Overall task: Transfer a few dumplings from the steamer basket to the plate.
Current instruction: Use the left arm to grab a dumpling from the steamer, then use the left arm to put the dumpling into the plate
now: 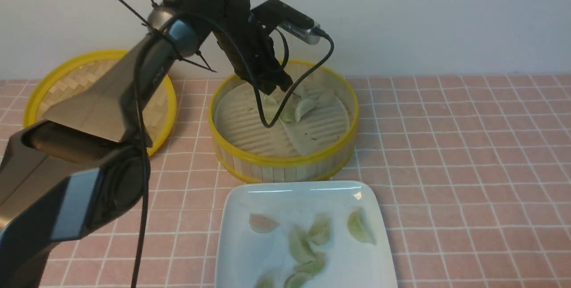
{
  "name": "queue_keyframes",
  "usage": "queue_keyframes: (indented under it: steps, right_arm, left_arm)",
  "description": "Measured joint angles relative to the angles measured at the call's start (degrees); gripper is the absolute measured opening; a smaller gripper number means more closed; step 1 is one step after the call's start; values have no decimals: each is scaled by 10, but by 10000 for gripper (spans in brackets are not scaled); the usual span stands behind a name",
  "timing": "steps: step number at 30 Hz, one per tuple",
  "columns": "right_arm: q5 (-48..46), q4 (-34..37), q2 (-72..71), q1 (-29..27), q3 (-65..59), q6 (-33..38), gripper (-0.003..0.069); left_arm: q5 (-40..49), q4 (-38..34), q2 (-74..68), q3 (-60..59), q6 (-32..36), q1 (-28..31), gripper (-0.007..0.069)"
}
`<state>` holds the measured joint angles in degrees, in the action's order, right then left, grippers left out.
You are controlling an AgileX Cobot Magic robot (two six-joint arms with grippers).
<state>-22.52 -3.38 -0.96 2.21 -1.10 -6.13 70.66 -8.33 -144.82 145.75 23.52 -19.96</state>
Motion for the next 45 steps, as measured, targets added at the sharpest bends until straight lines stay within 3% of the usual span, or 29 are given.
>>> queue_keyframes:
  steps: [8,11,16,20,29,33,37,41,45]
  right_arm:
    - [0,0,0,0,0,0,-15]
    - [0,0,0,0,0,0,-15]
    - [0,0,0,0,0,0,-15]
    - [0,0,0,0,0,0,-15]
    - [0,0,0,0,0,0,-15]
    - [0,0,0,0,0,0,-15]
    - [0,0,0,0,0,0,-15]
    - [0,0,0,0,0,0,-15]
    - [1,0,0,0,0,0,-15]
  left_arm:
    - [-3,5,-30,2,0,-3,429]
    - [-19,7,-42,4,7,-3,478]
    - [-13,6,-48,6,5,-3,440]
    - [3,12,-49,14,-29,-6,235]
    - [9,3,60,5,-124,-7,236]
    - [7,-42,204,-127,-132,-10,236]
    - [7,-50,336,-345,-133,-33,236]
    - [3,-50,379,-508,-122,-80,236]
    - [-75,-52,361,-597,-89,-128,235]
